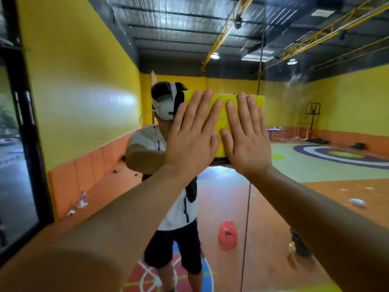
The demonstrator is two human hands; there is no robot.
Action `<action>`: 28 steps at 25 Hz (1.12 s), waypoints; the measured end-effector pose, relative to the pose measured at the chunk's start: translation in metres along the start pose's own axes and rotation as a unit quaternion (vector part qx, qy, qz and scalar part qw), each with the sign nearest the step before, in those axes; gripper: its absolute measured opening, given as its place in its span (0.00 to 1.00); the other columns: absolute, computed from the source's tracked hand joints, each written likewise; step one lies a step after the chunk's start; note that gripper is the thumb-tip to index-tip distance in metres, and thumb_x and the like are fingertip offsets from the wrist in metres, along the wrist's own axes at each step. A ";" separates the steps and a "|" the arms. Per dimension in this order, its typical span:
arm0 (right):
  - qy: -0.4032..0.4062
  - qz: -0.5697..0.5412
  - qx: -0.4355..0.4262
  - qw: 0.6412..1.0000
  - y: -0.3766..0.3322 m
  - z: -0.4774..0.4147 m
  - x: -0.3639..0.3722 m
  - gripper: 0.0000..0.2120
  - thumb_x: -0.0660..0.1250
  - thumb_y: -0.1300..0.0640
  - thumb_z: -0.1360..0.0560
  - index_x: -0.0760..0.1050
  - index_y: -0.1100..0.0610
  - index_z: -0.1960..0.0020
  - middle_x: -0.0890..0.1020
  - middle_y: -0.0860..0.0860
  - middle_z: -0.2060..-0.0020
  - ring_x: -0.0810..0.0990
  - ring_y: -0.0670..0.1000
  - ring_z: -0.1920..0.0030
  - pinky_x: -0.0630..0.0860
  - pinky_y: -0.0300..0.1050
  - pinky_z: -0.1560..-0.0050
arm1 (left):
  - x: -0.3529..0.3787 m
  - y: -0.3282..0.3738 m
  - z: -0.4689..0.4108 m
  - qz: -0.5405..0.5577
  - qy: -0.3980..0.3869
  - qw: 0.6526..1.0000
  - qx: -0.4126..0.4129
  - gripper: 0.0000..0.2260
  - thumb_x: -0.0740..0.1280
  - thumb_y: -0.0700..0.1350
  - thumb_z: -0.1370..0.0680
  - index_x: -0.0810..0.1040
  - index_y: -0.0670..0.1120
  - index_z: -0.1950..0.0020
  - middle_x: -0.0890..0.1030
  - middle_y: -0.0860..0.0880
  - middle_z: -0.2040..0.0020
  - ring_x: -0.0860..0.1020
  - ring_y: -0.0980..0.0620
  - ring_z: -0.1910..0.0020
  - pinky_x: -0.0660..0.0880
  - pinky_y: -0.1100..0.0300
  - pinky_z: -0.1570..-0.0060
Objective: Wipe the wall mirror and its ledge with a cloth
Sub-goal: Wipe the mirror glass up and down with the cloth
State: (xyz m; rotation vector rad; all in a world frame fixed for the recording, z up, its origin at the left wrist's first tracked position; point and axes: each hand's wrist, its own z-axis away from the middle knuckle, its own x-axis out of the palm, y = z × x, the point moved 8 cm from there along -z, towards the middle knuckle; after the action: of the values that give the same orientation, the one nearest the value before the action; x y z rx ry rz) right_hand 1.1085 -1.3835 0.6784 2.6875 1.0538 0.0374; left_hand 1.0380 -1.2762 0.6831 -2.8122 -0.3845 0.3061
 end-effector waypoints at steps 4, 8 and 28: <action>-0.052 -0.035 -0.001 0.998 -0.026 0.100 0.006 0.28 0.54 0.48 0.14 0.56 0.59 0.19 0.56 0.62 0.20 0.52 0.63 0.19 0.51 0.63 0.20 | 0.016 0.032 0.096 0.008 -0.043 0.999 -0.005 0.27 0.51 0.51 0.14 0.52 0.47 0.16 0.53 0.44 0.16 0.51 0.43 0.17 0.50 0.44 0.19; -0.108 -0.058 -0.009 0.992 -0.052 0.230 0.018 0.30 0.57 0.47 0.15 0.54 0.58 0.19 0.52 0.60 0.20 0.46 0.61 0.18 0.47 0.63 0.20 | 0.040 0.077 0.218 0.015 -0.081 0.997 0.002 0.27 0.54 0.52 0.14 0.54 0.46 0.16 0.54 0.43 0.17 0.53 0.41 0.17 0.52 0.43 0.20; -0.273 -0.085 -0.094 0.954 -0.167 0.720 0.048 0.40 0.64 0.40 0.18 0.46 0.54 0.16 0.41 0.56 0.17 0.42 0.58 0.18 0.43 0.61 0.19 | 0.127 0.229 0.698 0.003 -0.255 0.967 0.019 0.41 0.61 0.63 0.18 0.42 0.45 0.16 0.37 0.41 0.17 0.36 0.40 0.18 0.37 0.42 0.20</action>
State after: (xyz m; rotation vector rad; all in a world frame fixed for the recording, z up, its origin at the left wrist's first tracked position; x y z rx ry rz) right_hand 1.1163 -1.3959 -0.0619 2.2245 1.0254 -0.5721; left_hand 1.0391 -1.2757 -0.0621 -2.6653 -0.4686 1.0344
